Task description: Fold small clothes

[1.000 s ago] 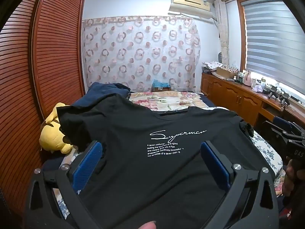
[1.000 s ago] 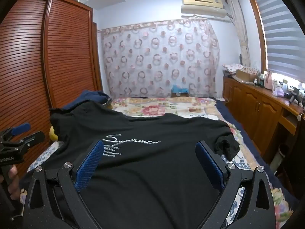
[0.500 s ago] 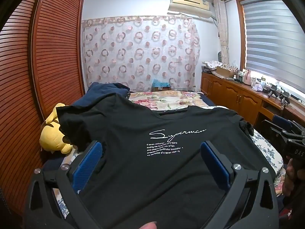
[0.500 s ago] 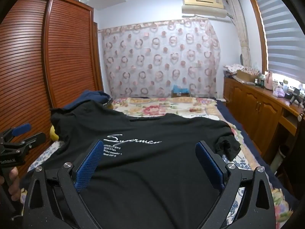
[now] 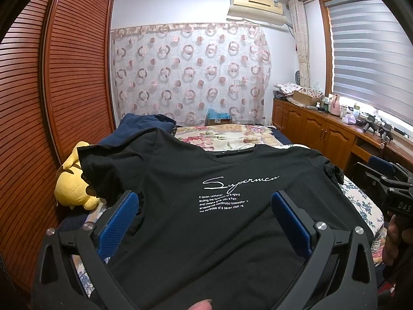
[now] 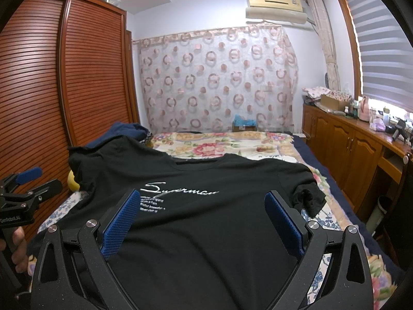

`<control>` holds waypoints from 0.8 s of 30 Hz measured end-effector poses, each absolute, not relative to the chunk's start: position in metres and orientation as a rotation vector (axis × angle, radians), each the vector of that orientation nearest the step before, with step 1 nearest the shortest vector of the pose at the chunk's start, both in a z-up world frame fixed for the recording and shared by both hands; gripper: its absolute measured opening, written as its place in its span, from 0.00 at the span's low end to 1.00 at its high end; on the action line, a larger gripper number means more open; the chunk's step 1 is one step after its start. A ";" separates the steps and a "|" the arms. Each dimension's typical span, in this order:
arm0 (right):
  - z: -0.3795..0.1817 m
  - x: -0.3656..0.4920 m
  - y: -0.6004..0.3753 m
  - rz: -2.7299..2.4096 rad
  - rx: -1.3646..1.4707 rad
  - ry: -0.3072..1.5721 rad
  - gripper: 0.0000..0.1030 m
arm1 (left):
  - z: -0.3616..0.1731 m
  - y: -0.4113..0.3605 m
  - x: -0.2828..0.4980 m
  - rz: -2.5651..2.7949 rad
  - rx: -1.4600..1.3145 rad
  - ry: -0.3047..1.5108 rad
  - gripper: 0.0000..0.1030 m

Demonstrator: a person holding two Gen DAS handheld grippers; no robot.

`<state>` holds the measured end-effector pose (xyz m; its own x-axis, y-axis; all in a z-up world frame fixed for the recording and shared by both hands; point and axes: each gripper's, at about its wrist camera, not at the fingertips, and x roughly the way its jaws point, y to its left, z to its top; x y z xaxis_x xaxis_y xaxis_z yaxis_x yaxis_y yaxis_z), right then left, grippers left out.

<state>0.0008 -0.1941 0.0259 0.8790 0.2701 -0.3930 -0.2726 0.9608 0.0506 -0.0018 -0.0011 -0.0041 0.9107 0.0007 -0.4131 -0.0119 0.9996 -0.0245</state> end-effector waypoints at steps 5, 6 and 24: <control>0.026 0.001 -0.194 0.283 -0.006 0.409 0.96 | -0.006 0.000 -0.001 0.006 -0.025 0.425 1.00; 0.026 0.001 -0.194 0.283 -0.006 0.409 0.96 | -0.005 -0.001 -0.001 0.006 -0.025 0.424 1.00; 0.026 0.001 -0.194 0.283 -0.006 0.406 0.96 | -0.005 -0.003 -0.003 0.007 -0.020 0.420 1.00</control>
<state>0.0006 -0.1943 0.0260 0.8798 0.2708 -0.3906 -0.2730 0.9607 0.0510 -0.0028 -0.0031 -0.0045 0.9131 0.0029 -0.4077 -0.0111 0.9998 -0.0179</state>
